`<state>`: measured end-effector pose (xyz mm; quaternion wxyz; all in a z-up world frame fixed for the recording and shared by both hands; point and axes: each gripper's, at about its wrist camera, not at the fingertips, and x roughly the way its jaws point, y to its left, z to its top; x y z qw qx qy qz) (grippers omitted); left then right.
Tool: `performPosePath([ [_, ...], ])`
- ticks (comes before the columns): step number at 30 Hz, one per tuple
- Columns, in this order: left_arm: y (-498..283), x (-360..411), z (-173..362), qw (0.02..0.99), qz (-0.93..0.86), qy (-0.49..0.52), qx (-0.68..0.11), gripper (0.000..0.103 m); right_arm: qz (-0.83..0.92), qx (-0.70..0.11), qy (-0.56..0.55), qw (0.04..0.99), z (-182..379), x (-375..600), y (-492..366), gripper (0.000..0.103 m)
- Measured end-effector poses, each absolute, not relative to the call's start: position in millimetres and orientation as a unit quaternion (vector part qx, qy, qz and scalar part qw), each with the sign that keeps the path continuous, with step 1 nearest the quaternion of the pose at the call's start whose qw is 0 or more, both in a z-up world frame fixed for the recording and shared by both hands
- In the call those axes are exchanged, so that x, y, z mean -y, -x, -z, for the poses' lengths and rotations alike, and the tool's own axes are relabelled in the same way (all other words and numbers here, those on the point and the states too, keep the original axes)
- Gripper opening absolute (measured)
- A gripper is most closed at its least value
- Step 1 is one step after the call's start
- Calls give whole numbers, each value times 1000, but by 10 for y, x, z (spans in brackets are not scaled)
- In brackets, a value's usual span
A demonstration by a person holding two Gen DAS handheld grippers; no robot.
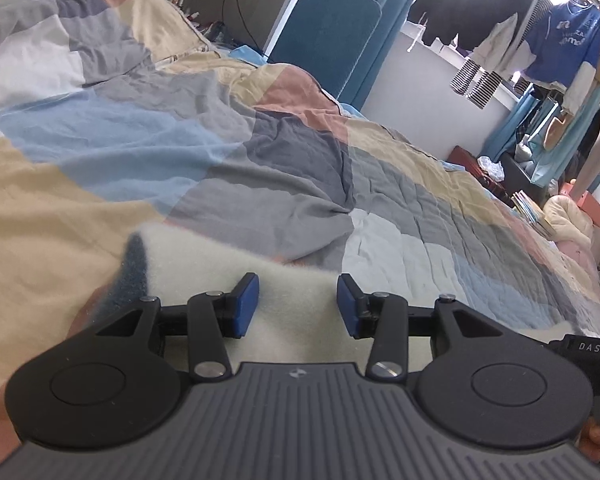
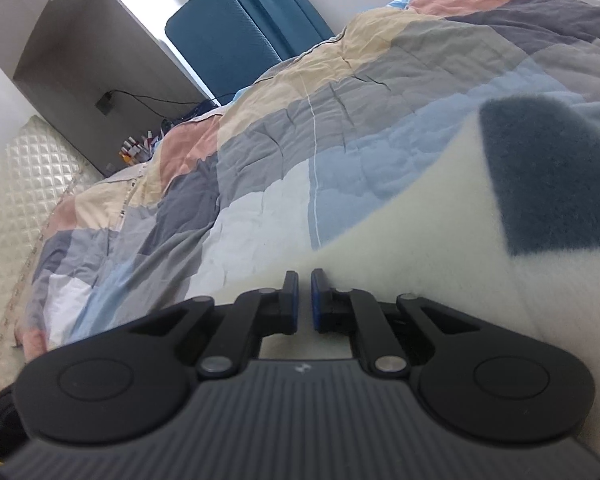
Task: Fold large clothes
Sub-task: 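Open both grippers and reposition them at the rolled sweater edge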
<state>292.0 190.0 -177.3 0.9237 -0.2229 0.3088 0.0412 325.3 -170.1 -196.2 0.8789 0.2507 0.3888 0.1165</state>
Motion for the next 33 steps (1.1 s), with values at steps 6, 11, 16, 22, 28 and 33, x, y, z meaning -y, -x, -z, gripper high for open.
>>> performPosePath([
  [6, -2728, -1782, 1668, 933, -30, 191, -305, 58, -128, -373, -174, 902, 1765, 1573, -3088, 14],
  [11, -2461, -1606, 1520, 940, -15, 161, -300, 58, -146, -356, -136, 913, 1530, 1508, -2804, 15],
  [16, -2189, -1383, 1394, 946, 16, 137, -294, 58, -175, -333, -82, 923, 1326, 1418, -2446, 15],
  [22, -2097, -1149, 1469, 945, 33, 93, -311, 58, -195, -330, -59, 922, 1288, 1357, -2188, 15],
  [28, -2149, -1083, 1626, 941, 34, 68, -328, 59, -192, -354, -56, 914, 1469, 1326, -2227, 14],
  [33, -2211, -1106, 1707, 939, 35, 73, -333, 60, -197, -373, -47, 906, 1643, 1289, -2324, 12],
])
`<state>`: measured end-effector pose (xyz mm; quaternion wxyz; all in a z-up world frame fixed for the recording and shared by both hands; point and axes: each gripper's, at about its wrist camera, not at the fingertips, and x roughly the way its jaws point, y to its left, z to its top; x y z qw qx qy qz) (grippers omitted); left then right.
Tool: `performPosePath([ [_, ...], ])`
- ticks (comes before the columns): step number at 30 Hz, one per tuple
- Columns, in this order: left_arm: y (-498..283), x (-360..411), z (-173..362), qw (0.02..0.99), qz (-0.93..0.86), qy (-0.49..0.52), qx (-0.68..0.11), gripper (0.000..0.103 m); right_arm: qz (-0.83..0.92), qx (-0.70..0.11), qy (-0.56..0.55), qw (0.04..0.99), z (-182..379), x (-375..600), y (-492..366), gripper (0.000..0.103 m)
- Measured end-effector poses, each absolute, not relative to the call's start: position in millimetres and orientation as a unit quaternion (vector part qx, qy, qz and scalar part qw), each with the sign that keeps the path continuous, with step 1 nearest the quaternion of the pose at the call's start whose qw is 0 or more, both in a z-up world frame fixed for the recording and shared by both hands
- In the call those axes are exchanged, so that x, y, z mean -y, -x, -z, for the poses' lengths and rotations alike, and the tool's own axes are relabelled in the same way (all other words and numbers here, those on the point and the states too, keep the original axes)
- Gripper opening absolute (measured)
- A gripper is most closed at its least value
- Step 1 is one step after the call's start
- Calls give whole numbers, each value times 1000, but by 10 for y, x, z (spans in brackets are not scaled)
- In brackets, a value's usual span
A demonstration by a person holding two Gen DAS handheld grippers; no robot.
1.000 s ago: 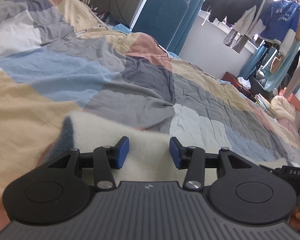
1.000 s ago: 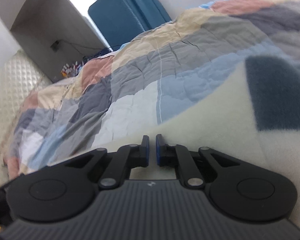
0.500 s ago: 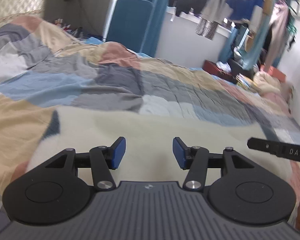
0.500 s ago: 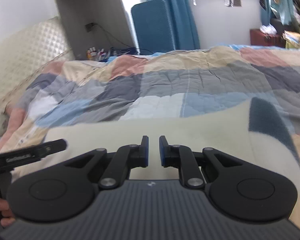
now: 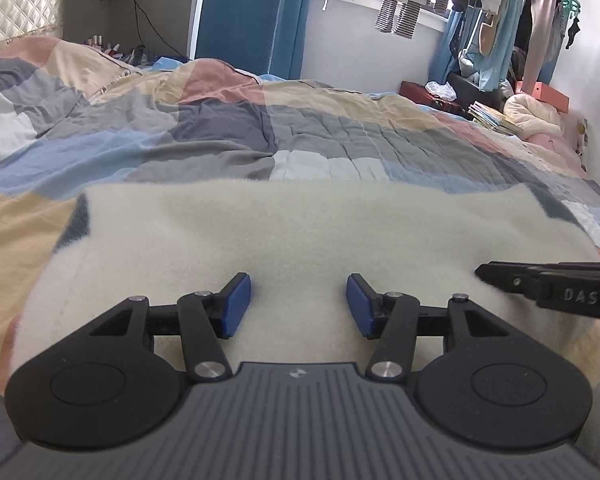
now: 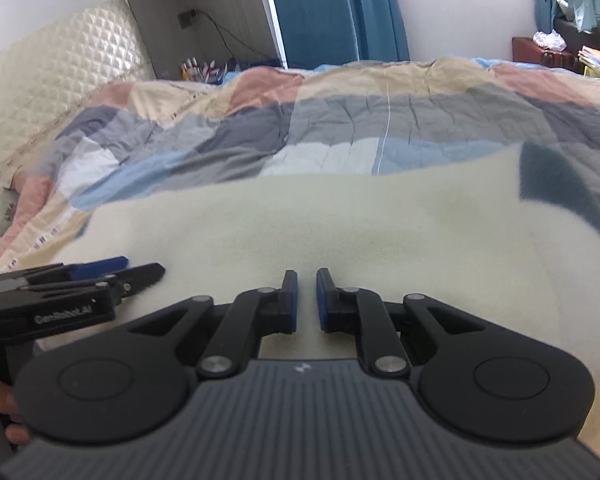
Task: Fold large clothes
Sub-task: 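Open both grippers and reposition them at the rolled sweater edge, then grasp the sweater edge with both grippers and roll it over again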
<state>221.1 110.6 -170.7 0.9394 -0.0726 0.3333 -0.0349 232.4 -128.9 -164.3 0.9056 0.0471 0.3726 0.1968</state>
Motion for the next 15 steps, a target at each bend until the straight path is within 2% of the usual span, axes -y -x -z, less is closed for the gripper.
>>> performPosePath([
  [11, -2206, -1107, 1664, 937, 22, 88, -338, 60, -194, -380, -57, 903, 1733, 1269, -2384, 10],
  [15, -2085, -1112, 1576, 933, 26, 116, -341, 75, -187, -384, -77, 901, 1688, 1302, -2340, 11],
])
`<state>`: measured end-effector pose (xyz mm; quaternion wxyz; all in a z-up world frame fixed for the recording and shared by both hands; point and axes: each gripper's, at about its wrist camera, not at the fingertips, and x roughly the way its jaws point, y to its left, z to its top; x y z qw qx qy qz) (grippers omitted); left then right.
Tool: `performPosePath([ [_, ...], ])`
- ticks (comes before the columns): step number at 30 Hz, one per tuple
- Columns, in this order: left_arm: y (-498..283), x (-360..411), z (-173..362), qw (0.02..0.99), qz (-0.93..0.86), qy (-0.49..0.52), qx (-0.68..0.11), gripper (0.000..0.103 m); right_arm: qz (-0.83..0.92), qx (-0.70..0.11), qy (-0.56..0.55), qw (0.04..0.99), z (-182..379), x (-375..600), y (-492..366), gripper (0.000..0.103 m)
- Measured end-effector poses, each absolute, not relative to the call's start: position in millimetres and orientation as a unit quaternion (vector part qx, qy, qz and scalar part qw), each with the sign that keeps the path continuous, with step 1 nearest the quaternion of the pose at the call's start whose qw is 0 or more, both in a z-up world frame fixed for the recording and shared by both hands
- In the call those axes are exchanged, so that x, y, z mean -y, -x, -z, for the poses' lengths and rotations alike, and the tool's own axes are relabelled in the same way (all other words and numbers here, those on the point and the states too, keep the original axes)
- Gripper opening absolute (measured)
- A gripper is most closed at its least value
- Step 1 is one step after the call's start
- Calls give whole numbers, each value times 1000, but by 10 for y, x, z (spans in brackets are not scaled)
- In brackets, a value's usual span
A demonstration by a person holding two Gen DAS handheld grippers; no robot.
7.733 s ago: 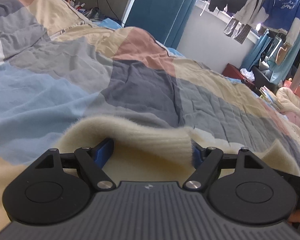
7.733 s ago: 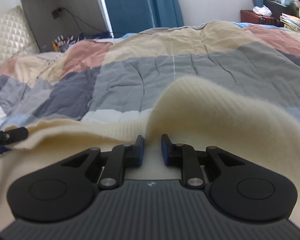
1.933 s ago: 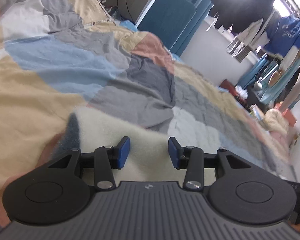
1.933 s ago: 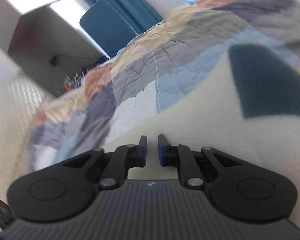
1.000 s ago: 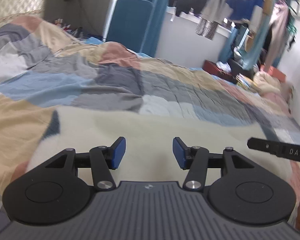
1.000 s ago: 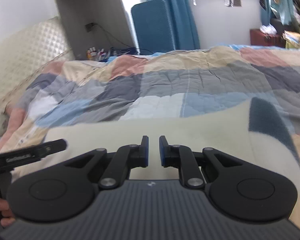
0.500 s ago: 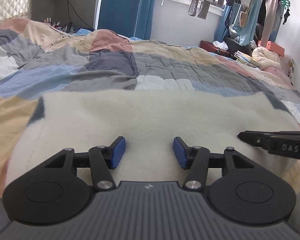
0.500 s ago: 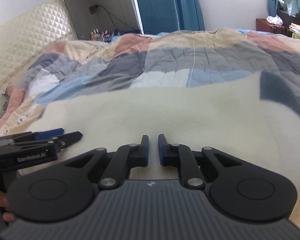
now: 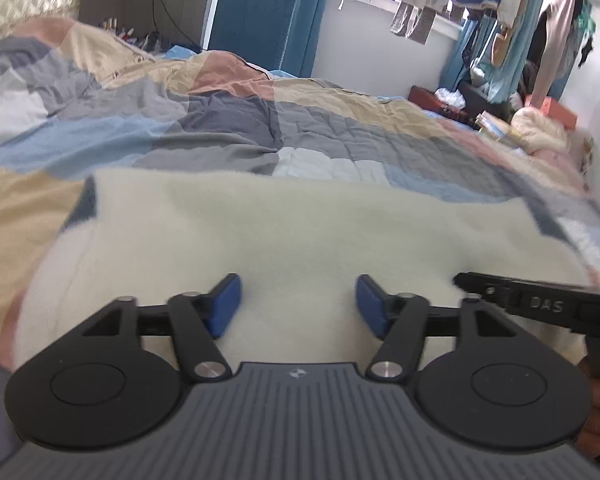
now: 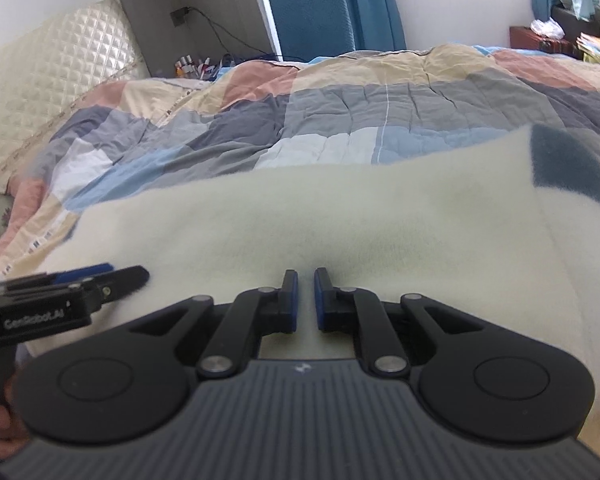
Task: Fold large clothes
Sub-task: 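Grasp the sweater edge with both grippers and roll it over again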
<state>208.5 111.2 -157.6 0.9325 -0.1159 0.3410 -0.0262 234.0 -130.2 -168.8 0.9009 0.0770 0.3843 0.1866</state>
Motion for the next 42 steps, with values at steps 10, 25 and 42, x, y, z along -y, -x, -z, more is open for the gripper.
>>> performPosePath([
  [10, -1471, -1195, 1436, 906, 39, 240, -345, 84, -200, -403, -151, 880, 1460, 1504, -2012, 23],
  [25, -1318, -1864, 2325, 737, 4, 574, -358, 84, -214, -493, -450, 713, 2183, 1566, -1844, 77],
  [42, -1460, -2254, 2405, 736, -63, 615, -275, 71, -19, -388, -567, 726, 2321, 2017, -1706, 77],
])
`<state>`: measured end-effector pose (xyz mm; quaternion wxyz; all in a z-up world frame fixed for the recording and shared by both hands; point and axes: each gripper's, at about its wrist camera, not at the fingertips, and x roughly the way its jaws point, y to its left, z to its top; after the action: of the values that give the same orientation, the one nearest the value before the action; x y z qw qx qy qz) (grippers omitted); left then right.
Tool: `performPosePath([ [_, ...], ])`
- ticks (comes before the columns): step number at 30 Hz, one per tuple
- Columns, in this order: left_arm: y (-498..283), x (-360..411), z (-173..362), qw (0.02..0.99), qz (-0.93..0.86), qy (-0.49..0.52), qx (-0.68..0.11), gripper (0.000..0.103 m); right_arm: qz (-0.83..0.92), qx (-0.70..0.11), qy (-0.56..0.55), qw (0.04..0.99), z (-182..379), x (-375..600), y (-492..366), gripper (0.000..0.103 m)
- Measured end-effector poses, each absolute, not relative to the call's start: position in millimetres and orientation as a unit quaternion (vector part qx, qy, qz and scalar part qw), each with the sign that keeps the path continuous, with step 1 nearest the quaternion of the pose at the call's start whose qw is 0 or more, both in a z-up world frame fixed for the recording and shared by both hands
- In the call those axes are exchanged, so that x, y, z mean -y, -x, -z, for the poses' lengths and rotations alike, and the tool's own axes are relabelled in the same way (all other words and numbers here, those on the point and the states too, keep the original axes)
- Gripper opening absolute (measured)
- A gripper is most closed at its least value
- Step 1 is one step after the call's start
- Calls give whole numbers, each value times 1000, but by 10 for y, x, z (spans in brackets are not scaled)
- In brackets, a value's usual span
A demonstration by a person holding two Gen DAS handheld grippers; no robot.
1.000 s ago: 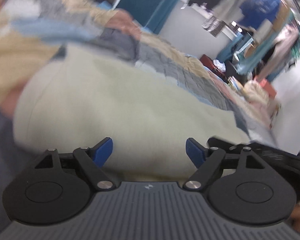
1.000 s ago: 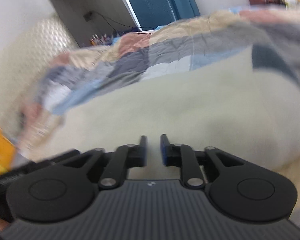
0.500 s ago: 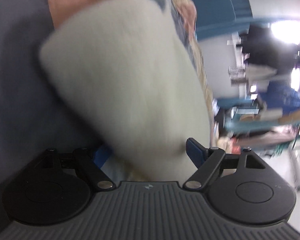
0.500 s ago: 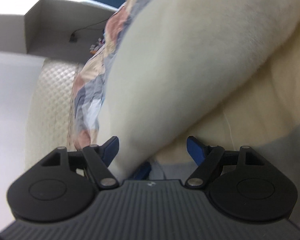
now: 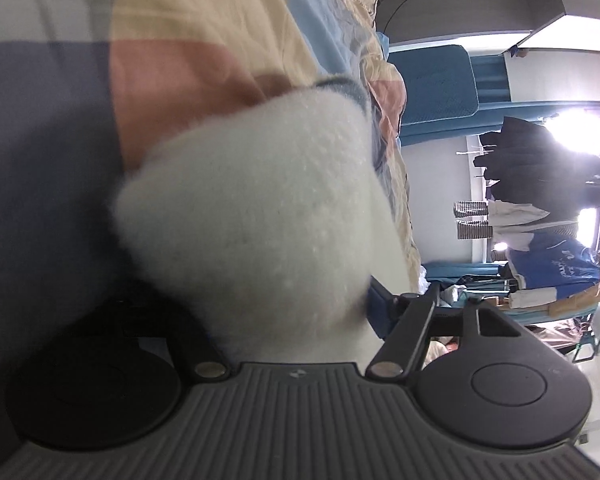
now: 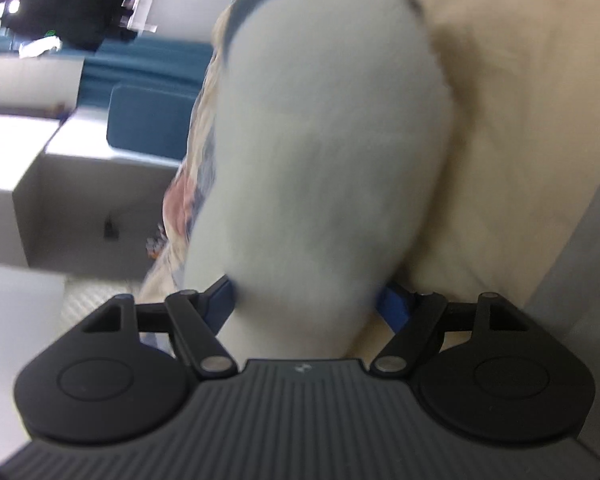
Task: Fold large clothes
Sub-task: 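Grasp the sweater edge with both grippers and roll it over again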
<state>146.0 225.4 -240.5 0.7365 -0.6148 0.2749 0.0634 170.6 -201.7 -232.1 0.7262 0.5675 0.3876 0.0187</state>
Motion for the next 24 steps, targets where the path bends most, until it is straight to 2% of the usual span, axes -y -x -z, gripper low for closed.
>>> performPosePath([
  [8, -1719, -2341, 2445, 769, -73, 573, -275, 66, -23, -375, -540, 753, 2401, 1925, -1965, 78],
  [11, -1727, -2317, 2407, 779, -76, 559, -273, 62, -26, -368, -539, 757, 2421, 2094, -1947, 77],
  [14, -1728, -2286, 2332, 792, -77, 541, -271, 57, -31, -373, -515, 771, 2374, 2115, -1967, 64],
  [16, -1727, -2257, 2264, 803, -74, 529, -266, 53, -39, -374, -492, 785, 2289, 2108, -1936, 51],
  [18, -1678, -2236, 2189, 812, -71, 519, -257, 50, -49, -368, -483, 793, 2202, 2113, -1896, 45],
  [24, -1369, -2231, 2034, 821, -51, 515, -242, 47, -68, -352, -461, 812, 2000, 2164, -1564, 43],
])
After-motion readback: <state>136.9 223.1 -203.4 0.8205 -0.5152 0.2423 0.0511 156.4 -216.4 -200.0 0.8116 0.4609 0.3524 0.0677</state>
